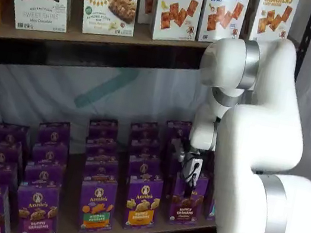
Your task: Pick up the purple box with a brown patch in the center, on the bottom shelf, the fifth box from the left
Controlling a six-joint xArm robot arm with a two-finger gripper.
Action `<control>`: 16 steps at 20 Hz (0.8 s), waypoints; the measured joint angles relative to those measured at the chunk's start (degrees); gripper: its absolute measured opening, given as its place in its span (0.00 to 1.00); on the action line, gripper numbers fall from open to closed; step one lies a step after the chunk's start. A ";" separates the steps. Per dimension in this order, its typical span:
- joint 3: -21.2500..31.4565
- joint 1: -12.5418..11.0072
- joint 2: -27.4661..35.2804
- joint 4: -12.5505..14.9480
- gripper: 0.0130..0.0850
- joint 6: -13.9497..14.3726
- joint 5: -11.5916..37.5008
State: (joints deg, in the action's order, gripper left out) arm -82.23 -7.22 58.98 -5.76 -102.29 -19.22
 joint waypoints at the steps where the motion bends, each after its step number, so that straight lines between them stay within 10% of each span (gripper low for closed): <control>1: -0.03 -0.05 0.00 -0.18 0.89 -0.22 -0.15; 16: 1.18 -0.20 -1.33 -1.11 0.61 -1.21 -0.49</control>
State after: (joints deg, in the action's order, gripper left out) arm -81.06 -7.42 57.65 -6.87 -103.49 -19.70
